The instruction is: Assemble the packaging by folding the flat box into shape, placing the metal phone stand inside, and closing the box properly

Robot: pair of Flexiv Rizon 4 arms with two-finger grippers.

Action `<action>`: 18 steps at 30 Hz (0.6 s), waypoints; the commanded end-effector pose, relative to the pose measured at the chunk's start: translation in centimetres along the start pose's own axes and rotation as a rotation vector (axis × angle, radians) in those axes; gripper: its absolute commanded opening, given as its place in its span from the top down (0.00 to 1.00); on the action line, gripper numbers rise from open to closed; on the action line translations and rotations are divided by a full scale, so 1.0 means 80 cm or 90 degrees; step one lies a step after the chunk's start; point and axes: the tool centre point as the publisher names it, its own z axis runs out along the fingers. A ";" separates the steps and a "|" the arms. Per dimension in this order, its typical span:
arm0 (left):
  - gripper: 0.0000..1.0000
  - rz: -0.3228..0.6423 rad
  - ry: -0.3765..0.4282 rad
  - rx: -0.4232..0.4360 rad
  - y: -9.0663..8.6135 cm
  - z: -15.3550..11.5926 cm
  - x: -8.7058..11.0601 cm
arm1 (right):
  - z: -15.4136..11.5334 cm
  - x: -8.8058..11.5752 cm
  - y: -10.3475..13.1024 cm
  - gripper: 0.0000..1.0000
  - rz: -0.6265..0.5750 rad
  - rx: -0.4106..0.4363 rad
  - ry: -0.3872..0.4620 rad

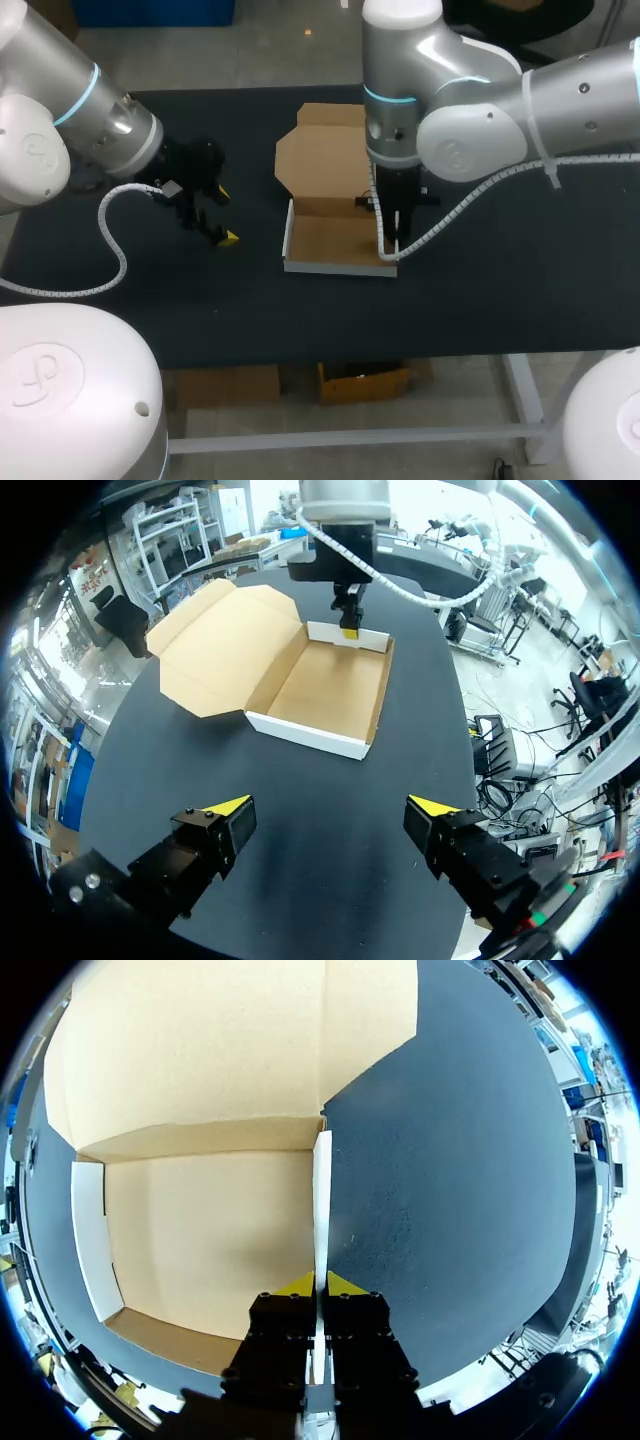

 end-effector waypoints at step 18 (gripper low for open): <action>0.00 0.000 -0.001 -0.002 0.000 0.001 0.000 | 0.001 0.000 -0.022 1.00 -0.014 -0.006 0.006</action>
